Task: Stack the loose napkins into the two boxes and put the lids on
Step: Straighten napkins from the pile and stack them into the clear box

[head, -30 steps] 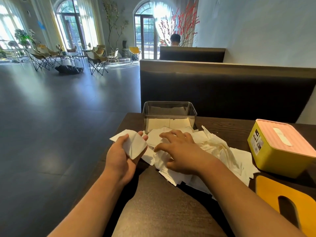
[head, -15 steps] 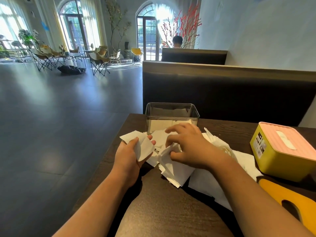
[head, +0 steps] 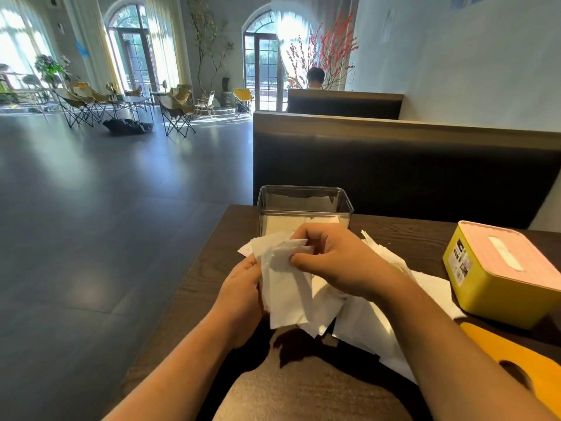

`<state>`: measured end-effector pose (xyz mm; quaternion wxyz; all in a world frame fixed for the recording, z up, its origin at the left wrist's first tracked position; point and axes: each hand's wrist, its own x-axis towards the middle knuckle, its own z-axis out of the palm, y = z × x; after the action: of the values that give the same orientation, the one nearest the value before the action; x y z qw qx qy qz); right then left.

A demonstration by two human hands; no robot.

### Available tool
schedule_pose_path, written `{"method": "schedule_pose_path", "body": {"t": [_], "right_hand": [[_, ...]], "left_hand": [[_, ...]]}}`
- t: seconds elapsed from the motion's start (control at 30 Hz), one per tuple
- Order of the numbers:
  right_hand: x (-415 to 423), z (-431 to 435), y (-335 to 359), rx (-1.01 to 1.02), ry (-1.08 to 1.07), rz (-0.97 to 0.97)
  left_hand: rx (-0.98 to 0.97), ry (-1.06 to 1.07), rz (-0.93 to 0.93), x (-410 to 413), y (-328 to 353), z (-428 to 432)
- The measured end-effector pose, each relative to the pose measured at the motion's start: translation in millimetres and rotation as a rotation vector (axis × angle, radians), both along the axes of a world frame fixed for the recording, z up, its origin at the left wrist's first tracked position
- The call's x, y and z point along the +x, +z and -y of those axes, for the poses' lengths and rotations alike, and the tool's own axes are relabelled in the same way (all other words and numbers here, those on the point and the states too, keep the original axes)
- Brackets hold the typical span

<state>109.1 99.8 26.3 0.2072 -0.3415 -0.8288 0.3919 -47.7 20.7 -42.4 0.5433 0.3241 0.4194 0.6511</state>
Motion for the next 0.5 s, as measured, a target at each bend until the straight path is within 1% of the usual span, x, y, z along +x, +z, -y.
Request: {"method": "schedule_pose_path", "body": {"t": [0.1, 0.2, 0.23, 0.3, 0.4, 0.5], "right_hand": [[-6, 2, -4, 0.057, -0.066, -0.030], [-12, 1, -9, 0.088, -0.095, -0.035], [-13, 1, -11, 0.110, -0.107, -0.024], [-15, 1, -13, 0.102, -0.133, -0.039], [-15, 1, -15, 0.011, -0.114, -0.051], [-16, 1, -17, -0.088, -0.091, -0.066]], "left_hand": [[-0.016, -0.085, 0.012, 2, 1, 2], [-0.040, -0.175, 0.146, -1, 0, 3], [-0.048, -0.206, 0.155, -2, 0, 4], [-0.046, -0.262, 0.113, -2, -1, 7], [-0.032, -0.279, -0.001, -3, -3, 8], [-0.044, -0.269, -0.012, -3, -4, 8]]}}
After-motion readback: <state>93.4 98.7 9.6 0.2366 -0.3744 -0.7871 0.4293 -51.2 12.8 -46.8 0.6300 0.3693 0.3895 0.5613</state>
